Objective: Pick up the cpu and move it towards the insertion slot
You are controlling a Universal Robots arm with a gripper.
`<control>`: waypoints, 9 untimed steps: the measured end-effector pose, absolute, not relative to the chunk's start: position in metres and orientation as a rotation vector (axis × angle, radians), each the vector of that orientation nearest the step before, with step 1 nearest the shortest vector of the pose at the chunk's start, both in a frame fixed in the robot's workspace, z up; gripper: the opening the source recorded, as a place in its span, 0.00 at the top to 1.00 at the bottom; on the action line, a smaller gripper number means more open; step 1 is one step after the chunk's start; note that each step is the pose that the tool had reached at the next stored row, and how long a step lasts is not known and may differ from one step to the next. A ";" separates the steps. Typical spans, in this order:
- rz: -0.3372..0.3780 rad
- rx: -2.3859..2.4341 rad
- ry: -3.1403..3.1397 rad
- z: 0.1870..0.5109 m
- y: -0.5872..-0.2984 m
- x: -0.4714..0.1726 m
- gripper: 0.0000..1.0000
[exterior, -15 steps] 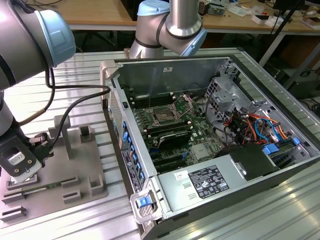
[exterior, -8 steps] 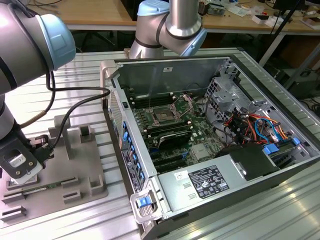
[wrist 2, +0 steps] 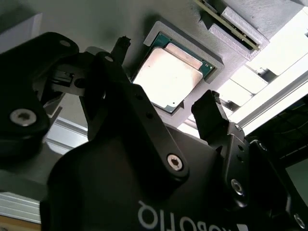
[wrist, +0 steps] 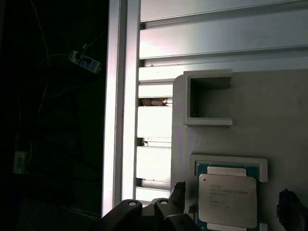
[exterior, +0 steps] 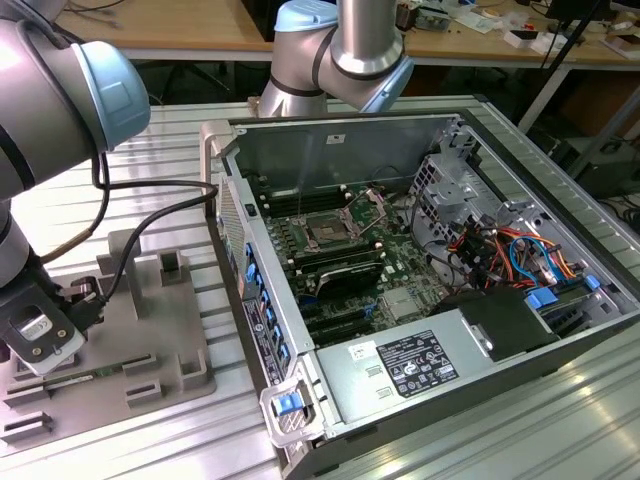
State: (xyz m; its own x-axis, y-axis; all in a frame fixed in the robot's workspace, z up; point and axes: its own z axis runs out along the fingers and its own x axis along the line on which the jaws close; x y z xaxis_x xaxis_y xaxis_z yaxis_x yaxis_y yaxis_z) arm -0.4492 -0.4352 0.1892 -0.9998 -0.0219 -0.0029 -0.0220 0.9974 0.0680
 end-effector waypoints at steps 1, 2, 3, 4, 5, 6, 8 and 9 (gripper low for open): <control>0.107 -0.035 3.137 0.189 -0.435 -0.449 0.22; 0.107 -0.035 3.137 0.189 -0.435 -0.449 0.29; 0.107 -0.037 3.137 0.189 -0.435 -0.449 0.29; 0.107 -0.040 3.137 0.189 -0.435 -0.449 0.29; 0.107 -0.044 3.137 0.189 -0.435 -0.449 0.29; 0.108 -0.051 3.138 0.189 -0.435 -0.449 0.29; 0.111 -0.067 3.139 0.189 -0.435 -0.449 0.29; 0.112 -0.073 3.140 0.189 -0.435 -0.449 0.29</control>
